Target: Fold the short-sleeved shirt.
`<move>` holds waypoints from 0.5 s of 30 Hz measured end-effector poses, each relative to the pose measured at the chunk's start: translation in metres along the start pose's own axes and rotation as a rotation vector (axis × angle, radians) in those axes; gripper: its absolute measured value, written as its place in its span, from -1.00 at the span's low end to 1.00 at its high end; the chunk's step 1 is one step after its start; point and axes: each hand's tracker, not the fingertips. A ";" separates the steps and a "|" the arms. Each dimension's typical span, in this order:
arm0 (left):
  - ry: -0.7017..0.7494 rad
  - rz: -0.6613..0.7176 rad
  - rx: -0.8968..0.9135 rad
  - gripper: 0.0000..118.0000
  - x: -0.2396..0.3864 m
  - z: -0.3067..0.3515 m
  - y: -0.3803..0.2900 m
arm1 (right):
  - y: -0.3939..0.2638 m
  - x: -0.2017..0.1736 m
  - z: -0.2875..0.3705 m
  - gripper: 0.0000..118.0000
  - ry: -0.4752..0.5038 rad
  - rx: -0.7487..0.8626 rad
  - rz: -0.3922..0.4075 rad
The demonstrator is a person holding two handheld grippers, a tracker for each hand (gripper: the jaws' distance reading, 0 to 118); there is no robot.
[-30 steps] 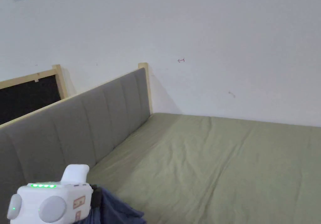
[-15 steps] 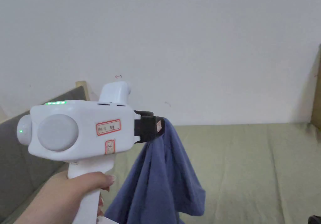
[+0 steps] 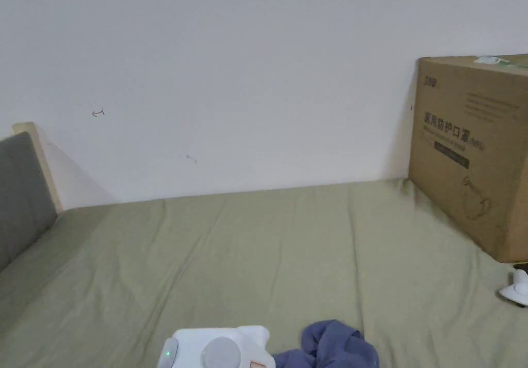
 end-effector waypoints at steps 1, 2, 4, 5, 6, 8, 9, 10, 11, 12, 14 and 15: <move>0.020 0.054 0.027 -0.48 -0.004 -0.002 -0.006 | -0.003 0.000 -0.003 -1.00 0.002 -0.009 -0.010; 0.000 0.106 0.031 0.02 -0.010 -0.004 -0.010 | -0.005 0.001 -0.004 -1.00 0.009 -0.015 -0.024; -0.060 0.189 0.022 0.57 -0.021 0.002 -0.016 | -0.006 0.000 -0.005 -1.00 0.021 -0.020 -0.044; -0.086 0.218 0.035 0.57 -0.027 0.009 -0.017 | -0.005 -0.002 -0.006 -1.00 0.025 -0.023 -0.047; -0.100 0.232 0.050 0.58 -0.031 0.016 -0.015 | -0.004 -0.004 -0.007 -1.00 0.029 -0.022 -0.046; -0.083 0.237 0.119 0.61 -0.038 0.041 -0.013 | 0.001 -0.009 -0.005 -1.00 0.034 -0.007 -0.031; -0.065 0.217 0.171 0.63 -0.041 0.057 -0.011 | 0.005 -0.012 -0.003 -1.00 0.038 0.005 -0.024; -0.043 0.193 0.246 0.63 -0.043 0.079 -0.012 | 0.010 -0.016 -0.001 -1.00 0.044 0.019 -0.020; -0.032 0.162 0.324 0.63 -0.041 0.097 -0.015 | 0.014 -0.018 0.003 -1.00 0.051 0.035 -0.022; -0.029 0.131 0.412 0.64 -0.040 0.116 -0.019 | 0.018 -0.021 0.007 -1.00 0.058 0.055 -0.024; 0.039 0.016 0.639 0.63 -0.036 0.159 -0.037 | 0.026 -0.027 0.017 -1.00 0.075 0.123 -0.024; 0.107 -0.051 0.767 0.63 -0.030 0.178 -0.054 | 0.029 -0.029 0.023 -1.00 0.084 0.164 -0.015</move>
